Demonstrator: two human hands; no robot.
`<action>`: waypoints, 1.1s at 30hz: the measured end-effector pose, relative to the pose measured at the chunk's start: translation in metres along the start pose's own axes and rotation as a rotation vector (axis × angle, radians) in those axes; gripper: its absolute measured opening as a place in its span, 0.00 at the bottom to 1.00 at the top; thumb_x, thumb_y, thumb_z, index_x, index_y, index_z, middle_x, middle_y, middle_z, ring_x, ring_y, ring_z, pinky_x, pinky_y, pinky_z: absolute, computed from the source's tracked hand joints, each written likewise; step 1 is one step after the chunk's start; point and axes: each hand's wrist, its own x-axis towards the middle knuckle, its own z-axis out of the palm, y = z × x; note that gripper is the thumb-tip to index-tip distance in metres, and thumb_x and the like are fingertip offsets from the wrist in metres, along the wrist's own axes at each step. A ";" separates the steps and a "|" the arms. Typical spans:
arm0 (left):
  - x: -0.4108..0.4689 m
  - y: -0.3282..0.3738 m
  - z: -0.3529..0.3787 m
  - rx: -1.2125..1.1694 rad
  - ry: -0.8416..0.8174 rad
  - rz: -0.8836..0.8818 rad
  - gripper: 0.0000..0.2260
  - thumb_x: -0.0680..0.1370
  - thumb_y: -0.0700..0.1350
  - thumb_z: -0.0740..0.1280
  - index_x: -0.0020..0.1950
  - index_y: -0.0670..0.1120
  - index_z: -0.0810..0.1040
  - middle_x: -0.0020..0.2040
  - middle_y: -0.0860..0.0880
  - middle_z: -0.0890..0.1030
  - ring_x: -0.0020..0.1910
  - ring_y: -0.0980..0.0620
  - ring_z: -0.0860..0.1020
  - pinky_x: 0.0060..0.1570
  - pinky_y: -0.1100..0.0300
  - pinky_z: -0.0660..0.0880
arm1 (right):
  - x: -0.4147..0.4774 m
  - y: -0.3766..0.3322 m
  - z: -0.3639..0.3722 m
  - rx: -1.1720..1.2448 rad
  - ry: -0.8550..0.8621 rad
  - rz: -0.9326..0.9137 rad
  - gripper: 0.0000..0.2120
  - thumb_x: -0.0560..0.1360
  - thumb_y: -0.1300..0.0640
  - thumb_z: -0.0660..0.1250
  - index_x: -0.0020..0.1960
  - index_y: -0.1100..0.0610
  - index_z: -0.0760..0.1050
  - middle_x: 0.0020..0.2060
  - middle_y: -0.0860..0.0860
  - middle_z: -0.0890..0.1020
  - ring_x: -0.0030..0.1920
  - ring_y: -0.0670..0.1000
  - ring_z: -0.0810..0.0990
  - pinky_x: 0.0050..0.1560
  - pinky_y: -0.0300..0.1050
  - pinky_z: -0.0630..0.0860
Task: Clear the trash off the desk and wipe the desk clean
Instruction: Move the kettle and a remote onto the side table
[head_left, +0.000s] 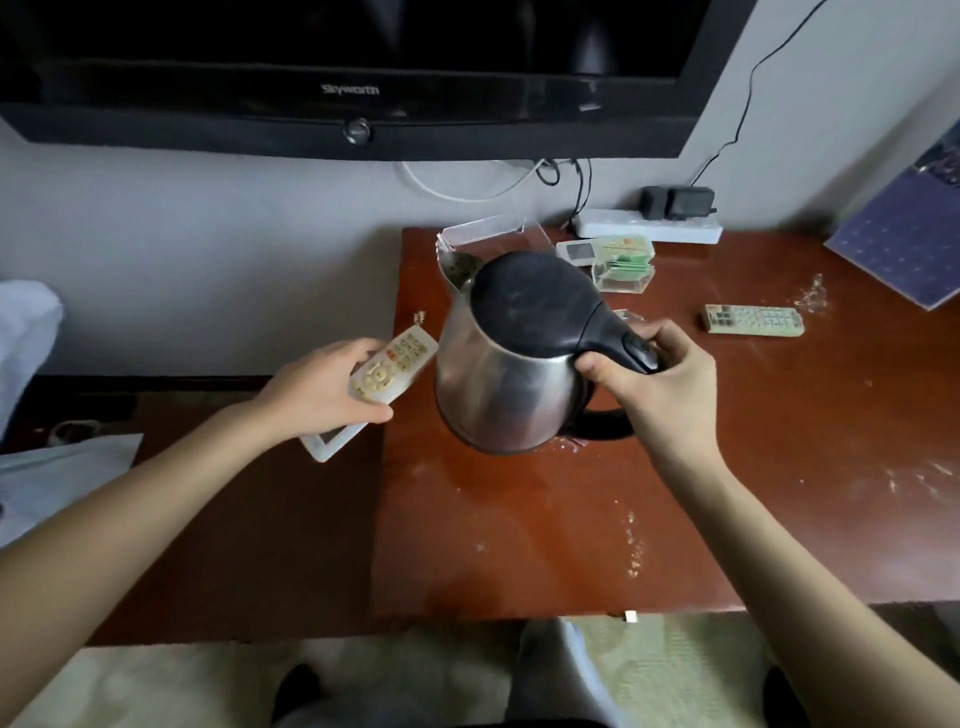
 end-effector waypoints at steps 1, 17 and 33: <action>-0.003 -0.016 -0.006 0.005 -0.001 0.016 0.32 0.63 0.57 0.74 0.64 0.61 0.67 0.58 0.60 0.75 0.53 0.55 0.76 0.53 0.48 0.75 | -0.011 -0.003 0.017 0.001 0.016 0.001 0.12 0.57 0.53 0.76 0.33 0.47 0.73 0.29 0.39 0.79 0.34 0.39 0.77 0.38 0.34 0.72; -0.066 -0.290 -0.027 0.014 -0.130 -0.078 0.36 0.65 0.54 0.76 0.69 0.53 0.64 0.63 0.53 0.75 0.59 0.52 0.74 0.53 0.54 0.72 | -0.152 0.007 0.273 0.012 0.181 0.194 0.13 0.64 0.59 0.77 0.35 0.51 0.73 0.30 0.43 0.78 0.32 0.40 0.75 0.38 0.36 0.72; 0.042 -0.438 0.122 0.285 -0.301 0.100 0.37 0.66 0.55 0.75 0.71 0.52 0.61 0.66 0.49 0.71 0.60 0.48 0.74 0.51 0.52 0.73 | -0.172 0.191 0.381 -0.113 0.259 0.229 0.13 0.67 0.56 0.75 0.41 0.48 0.70 0.36 0.44 0.77 0.37 0.43 0.77 0.39 0.39 0.75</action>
